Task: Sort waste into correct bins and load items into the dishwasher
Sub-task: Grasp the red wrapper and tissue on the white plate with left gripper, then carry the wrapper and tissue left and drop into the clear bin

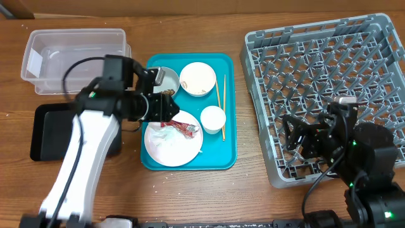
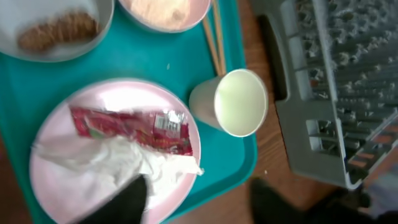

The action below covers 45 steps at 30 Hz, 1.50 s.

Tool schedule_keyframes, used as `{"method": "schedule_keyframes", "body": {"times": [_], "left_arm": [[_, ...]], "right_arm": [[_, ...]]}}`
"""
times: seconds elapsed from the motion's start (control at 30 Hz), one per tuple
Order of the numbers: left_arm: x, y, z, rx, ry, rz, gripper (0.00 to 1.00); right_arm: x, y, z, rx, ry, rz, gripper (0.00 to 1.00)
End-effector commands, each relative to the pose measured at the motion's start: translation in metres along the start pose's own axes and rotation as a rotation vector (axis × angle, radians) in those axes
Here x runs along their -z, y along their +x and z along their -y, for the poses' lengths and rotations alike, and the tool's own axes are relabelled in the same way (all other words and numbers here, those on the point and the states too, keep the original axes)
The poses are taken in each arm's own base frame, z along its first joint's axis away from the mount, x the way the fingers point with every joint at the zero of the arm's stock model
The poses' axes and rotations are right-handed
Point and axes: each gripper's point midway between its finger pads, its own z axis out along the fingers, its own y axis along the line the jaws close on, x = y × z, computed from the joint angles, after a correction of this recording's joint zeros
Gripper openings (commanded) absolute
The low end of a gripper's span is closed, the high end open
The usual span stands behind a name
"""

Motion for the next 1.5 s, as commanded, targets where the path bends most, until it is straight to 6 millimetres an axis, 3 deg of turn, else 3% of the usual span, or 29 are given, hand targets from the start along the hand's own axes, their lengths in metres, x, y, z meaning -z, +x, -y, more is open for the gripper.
{"method": "schedule_keyframes", "body": {"times": [0.0, 0.1, 0.23, 0.3, 0.6, 0.73, 0.83, 0.93, 0.97, 1.03, 1.13, 1.23, 1.37, 1.47], "left_arm": [[-0.024, 0.014, -0.027, 0.315, -0.170, -0.093, 0.44], [-0.036, 0.029, -0.049, 0.450, -0.380, -0.113, 0.51], [-0.046, 0.031, -0.052, 0.463, -0.567, -0.039, 0.87], [-0.053, 0.029, -0.052, 0.470, -0.618, 0.002, 0.98], [-0.094, 0.026, -0.069, 0.545, -0.670, -0.007, 0.99], [-0.116, 0.038, -0.076, 0.560, -0.684, -0.084, 0.88], [-0.128, 0.048, -0.084, 0.569, -0.708, -0.133, 0.64], [-0.135, 0.053, -0.090, 0.565, -0.727, -0.161, 0.12], [-0.136, 0.054, -0.091, 0.561, -0.730, -0.166, 0.04], [-0.135, 0.052, -0.089, 0.540, -0.722, -0.169, 0.04], [-0.125, 0.037, -0.074, 0.476, -0.647, -0.182, 0.04], [-0.097, 0.006, -0.051, 0.421, -0.565, -0.152, 0.04], [-0.031, -0.049, -0.027, 0.370, -0.498, -0.028, 0.04], [0.021, -0.089, -0.025, 0.357, -0.460, 0.107, 0.04]], "right_arm": [[0.008, -0.007, -0.010, 0.012, -0.039, 0.019, 1.00], [0.007, -0.006, -0.010, 0.012, -0.039, 0.017, 1.00], [0.007, -0.005, -0.009, 0.011, -0.037, 0.010, 1.00], [0.007, -0.004, -0.009, 0.010, -0.036, 0.006, 1.00], [0.005, 0.008, -0.004, -0.003, -0.017, -0.047, 1.00], [0.002, 0.011, -0.003, -0.008, -0.010, -0.066, 1.00], [0.002, 0.012, -0.002, -0.009, -0.009, -0.071, 1.00], [0.002, 0.012, -0.002, -0.009, -0.009, -0.070, 1.00], [0.002, 0.012, -0.002, -0.009, -0.009, -0.070, 1.00], [0.002, 0.013, -0.002, -0.009, -0.008, -0.073, 1.00], [0.002, 0.013, -0.002, -0.010, -0.007, -0.077, 1.00], [0.002, 0.013, -0.002, -0.010, -0.007, -0.077, 1.00], [0.002, 0.014, -0.002, -0.011, -0.007, -0.077, 1.00], [0.002, 0.014, -0.002, -0.011, -0.007, -0.077, 1.00]]}}
